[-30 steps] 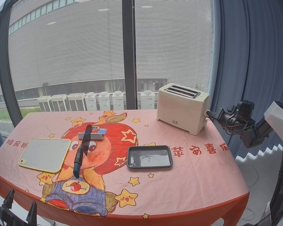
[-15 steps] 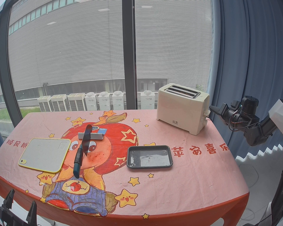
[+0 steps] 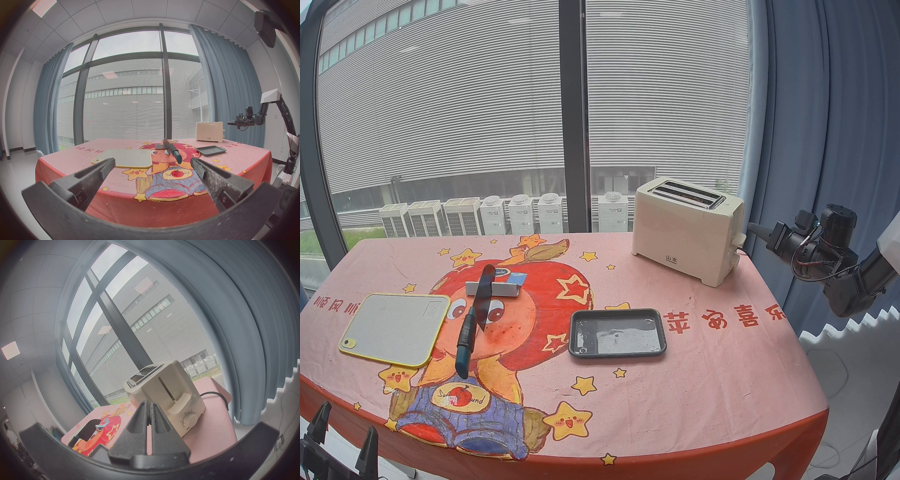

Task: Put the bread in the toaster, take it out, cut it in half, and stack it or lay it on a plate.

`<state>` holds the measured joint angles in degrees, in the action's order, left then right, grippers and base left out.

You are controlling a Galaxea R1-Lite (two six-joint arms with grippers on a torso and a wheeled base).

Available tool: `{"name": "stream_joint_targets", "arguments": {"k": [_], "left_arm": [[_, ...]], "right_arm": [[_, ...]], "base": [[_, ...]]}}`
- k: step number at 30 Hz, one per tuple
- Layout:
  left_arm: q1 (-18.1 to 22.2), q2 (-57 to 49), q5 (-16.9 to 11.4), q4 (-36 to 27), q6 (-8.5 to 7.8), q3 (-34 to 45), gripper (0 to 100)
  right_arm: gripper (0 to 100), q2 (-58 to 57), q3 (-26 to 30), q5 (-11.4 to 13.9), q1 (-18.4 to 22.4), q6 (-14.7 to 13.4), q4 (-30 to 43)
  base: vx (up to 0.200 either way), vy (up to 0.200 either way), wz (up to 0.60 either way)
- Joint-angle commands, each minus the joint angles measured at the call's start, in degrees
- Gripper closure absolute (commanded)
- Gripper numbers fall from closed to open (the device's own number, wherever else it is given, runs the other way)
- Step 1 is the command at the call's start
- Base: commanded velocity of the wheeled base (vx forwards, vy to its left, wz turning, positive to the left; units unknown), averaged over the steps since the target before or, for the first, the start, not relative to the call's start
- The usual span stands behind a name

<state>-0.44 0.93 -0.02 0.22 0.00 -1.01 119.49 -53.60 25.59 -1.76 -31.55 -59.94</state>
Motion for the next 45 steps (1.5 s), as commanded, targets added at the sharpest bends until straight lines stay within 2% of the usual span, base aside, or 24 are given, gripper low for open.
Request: {"name": "stream_joint_targets", "arguments": {"k": [1,4,5,6,7,13,16,17,19,22,29,39,45], "left_arm": [[0.00,-0.93,-0.06,0.04,0.00,1.01,0],[0.00,-0.93,-0.06,0.04,0.00,1.01,0],[0.00,-0.93,-0.06,0.04,0.00,1.01,0],[0.00,-0.93,-0.06,0.04,0.00,1.01,0],[0.00,-0.93,-0.06,0.04,0.00,1.01,0],[0.00,-0.93,-0.24,0.04,0.00,1.01,0],[0.00,-0.93,-0.24,0.04,0.00,1.01,0],[0.00,-0.93,-0.24,0.04,0.00,1.01,0],[0.00,-0.93,-0.24,0.04,0.00,1.01,0],[0.00,-0.93,-0.06,0.04,0.00,1.01,0],[0.00,-0.93,-0.06,0.04,0.00,1.01,0],[0.00,-0.93,-0.06,0.04,0.00,1.01,0],[0.00,-0.93,-0.15,0.04,0.00,1.01,0]], "right_arm": [[100,-2.42,2.19,-0.01,0.00,0.35,-0.44],[100,-3.12,3.50,0.08,0.17,2.90,-0.62],[100,-3.12,3.50,0.08,0.17,2.90,-0.62],[100,-2.95,4.73,0.08,0.17,5.89,-2.02],[100,-2.69,5.61,-0.01,0.17,7.29,-3.43],[100,-1.02,10.18,-1.07,-0.44,13.44,-14.41],[100,-0.75,10.36,-1.07,-0.44,13.97,-15.03],[100,1.27,11.24,-1.33,-0.44,18.19,-18.46],[100,2.15,11.59,-2.03,-0.44,19.86,-19.34],[100,2.85,12.12,-2.65,-0.53,20.83,-20.83],[100,2.50,12.38,-2.74,-0.79,21.09,-21.89],[100,2.68,14.58,-2.74,0.61,24.96,-22.24],[100,2.15,14.93,-3.00,0.35,25.05,-22.24]], "base": [[0.000,0.000,0.00],[0.000,0.000,0.00],[0.000,0.000,0.00],[0.000,0.000,0.00],[0.000,0.000,0.00],[0.000,0.000,0.00],[0.000,0.000,0.00],[0.000,0.000,0.00],[0.000,0.000,0.00],[0.000,0.000,0.00],[0.000,0.000,0.00],[0.000,0.000,0.00],[0.000,0.000,0.00]]}}
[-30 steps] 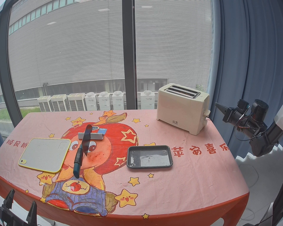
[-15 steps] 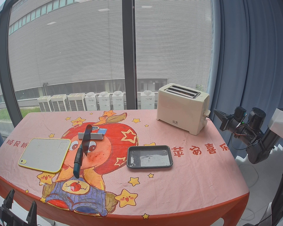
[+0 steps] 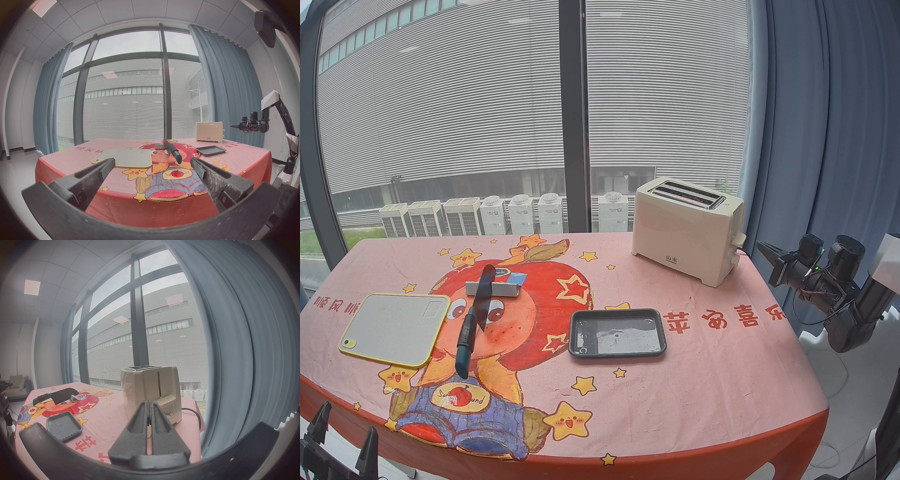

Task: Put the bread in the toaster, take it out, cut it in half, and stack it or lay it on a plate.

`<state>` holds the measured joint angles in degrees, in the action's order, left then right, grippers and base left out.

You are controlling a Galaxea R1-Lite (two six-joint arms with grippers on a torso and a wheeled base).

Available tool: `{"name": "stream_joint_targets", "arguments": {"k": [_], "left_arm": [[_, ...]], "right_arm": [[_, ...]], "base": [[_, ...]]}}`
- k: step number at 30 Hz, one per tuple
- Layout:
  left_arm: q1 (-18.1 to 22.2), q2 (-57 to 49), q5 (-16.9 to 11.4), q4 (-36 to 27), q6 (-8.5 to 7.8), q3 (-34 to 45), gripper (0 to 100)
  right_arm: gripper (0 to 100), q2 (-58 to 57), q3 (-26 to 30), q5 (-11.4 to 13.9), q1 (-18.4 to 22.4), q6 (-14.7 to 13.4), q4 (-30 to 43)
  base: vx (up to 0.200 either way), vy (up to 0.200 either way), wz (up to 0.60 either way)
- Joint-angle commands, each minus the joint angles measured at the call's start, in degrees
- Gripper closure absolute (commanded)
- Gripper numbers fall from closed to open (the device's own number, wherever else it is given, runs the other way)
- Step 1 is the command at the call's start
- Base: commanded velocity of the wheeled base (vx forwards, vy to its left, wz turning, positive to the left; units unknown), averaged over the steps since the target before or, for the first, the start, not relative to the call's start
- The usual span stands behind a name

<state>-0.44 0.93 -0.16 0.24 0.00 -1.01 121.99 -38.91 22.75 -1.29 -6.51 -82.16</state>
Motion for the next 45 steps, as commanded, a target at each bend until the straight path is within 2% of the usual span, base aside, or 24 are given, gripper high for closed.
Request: {"name": "stream_joint_targets", "arguments": {"k": [1,3,7,34,36,40,45], "left_arm": [[0.00,-0.93,-0.02,0.02,0.00,1.01,0],[0.00,-0.93,-0.02,0.02,0.00,1.01,0],[0.00,-0.93,-0.02,0.02,0.00,1.01,0],[0.00,-0.93,0.07,0.02,0.00,1.01,0],[0.00,-0.93,0.07,0.02,0.00,1.01,0],[0.00,-0.93,0.07,0.02,0.00,1.01,0],[0.00,-0.93,0.07,0.02,0.00,1.01,0]], "right_arm": [[100,-0.35,0.24,-0.60,-0.20,0.01,-0.01],[100,-0.35,0.15,-2.18,-0.38,-0.08,-0.01],[100,-0.35,0.15,-3.24,-0.47,-0.17,0.07],[100,-1.67,0.68,-3.24,0.41,-1.49,2.27],[100,-3.08,0.50,-3.15,-0.03,-5.00,5.61],[100,-4.66,0.24,-2.71,-0.29,-9.57,10.18],[100,-4.75,-0.90,-2.27,-0.38,-11.77,15.63]], "base": [[0.000,0.000,0.00],[0.000,0.000,0.00],[0.000,0.000,0.00],[0.000,0.000,0.00],[0.000,0.000,0.00],[0.000,0.000,0.00],[0.000,0.000,0.00]]}}
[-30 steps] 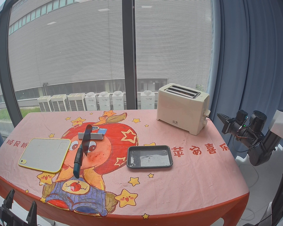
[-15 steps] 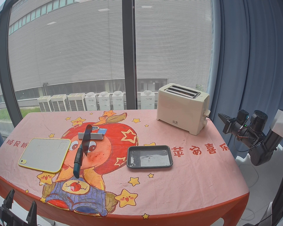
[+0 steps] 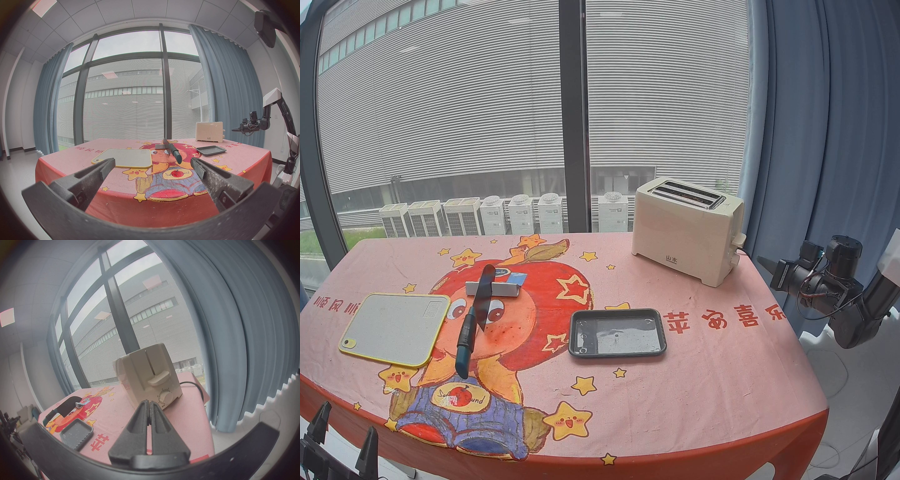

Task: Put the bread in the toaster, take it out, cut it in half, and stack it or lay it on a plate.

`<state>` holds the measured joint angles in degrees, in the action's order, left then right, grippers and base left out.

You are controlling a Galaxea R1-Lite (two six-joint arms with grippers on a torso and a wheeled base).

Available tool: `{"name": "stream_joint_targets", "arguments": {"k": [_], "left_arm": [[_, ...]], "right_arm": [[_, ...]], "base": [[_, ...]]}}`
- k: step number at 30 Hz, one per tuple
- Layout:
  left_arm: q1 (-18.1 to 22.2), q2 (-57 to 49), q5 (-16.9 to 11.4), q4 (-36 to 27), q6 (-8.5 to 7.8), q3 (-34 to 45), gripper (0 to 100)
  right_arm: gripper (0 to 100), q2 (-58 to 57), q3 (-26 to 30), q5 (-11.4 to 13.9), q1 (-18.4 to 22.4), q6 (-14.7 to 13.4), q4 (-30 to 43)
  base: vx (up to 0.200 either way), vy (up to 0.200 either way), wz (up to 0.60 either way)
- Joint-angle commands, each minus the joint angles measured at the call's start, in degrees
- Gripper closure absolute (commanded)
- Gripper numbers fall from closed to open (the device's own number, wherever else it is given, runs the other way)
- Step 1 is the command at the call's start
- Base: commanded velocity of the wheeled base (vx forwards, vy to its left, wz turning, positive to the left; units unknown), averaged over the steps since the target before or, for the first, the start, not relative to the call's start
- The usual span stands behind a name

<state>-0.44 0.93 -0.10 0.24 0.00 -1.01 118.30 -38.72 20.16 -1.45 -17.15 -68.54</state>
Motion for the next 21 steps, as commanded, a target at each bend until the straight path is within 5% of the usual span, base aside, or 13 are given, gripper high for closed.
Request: {"name": "stream_joint_targets", "arguments": {"k": [1,9,21], "left_arm": [[0.00,-0.93,0.01,0.02,0.00,1.01,0],[0.00,-0.93,-0.08,0.02,0.00,1.01,0],[0.00,-0.93,-0.17,0.02,0.00,1.01,0]], "right_arm": [[100,-0.96,-1.27,0.32,-0.22,-1.57,2.71],[100,-0.88,-4.17,0.23,-0.22,-7.11,9.21],[100,-1.23,-7.16,0.32,-0.22,-7.81,16.15]], "base": [[0.000,0.000,0.00],[0.000,0.000,0.00],[0.000,0.000,0.00]]}}
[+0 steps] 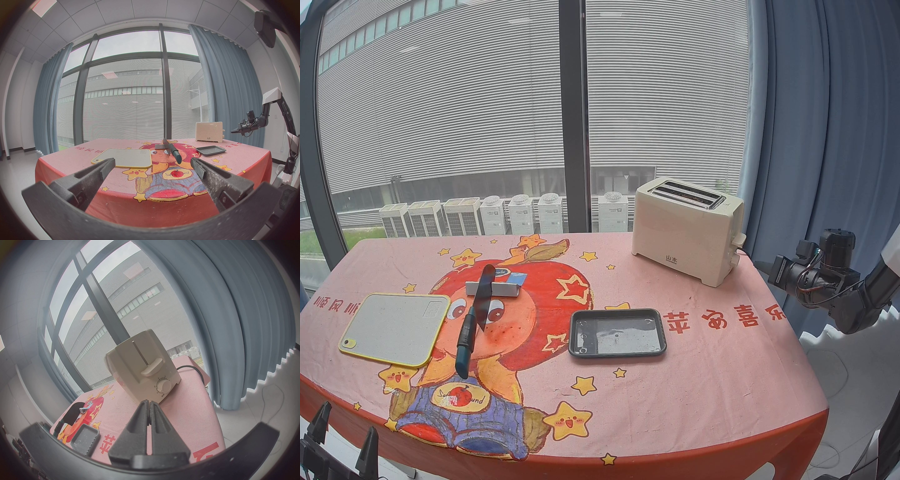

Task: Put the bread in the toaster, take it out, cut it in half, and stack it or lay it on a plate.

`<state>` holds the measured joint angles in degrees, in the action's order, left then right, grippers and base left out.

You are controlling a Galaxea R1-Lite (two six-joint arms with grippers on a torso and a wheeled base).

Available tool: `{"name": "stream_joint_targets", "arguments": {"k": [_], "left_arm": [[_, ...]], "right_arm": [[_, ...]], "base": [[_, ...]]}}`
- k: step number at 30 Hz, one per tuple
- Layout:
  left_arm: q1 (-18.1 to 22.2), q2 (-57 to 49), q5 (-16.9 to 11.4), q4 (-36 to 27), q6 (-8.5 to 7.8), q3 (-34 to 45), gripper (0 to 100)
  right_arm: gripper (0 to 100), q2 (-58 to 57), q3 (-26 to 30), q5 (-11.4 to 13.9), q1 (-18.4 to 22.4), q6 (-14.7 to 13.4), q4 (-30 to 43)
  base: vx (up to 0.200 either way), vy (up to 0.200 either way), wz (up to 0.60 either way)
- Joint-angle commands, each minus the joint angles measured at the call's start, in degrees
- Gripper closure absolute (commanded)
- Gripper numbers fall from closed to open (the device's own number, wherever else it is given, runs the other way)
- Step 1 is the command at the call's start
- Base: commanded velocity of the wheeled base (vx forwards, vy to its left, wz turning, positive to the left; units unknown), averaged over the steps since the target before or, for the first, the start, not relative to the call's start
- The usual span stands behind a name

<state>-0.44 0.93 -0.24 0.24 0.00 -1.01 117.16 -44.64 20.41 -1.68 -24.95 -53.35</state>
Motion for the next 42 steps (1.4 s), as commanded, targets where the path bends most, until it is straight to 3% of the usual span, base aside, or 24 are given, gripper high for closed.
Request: {"name": "stream_joint_targets", "arguments": {"k": [1,42], "left_arm": [[0.00,-0.93,-0.02,0.02,0.00,1.01,0],[0.00,-0.93,-0.11,0.02,0.00,1.01,0]], "right_arm": [[100,-0.09,-1.59,-0.02,0.01,-0.01,1.40],[100,5.44,-9.32,-0.28,-1.57,0.61,3.69]], "base": [[0.000,0.000,0.00],[0.000,0.000,0.00]]}}
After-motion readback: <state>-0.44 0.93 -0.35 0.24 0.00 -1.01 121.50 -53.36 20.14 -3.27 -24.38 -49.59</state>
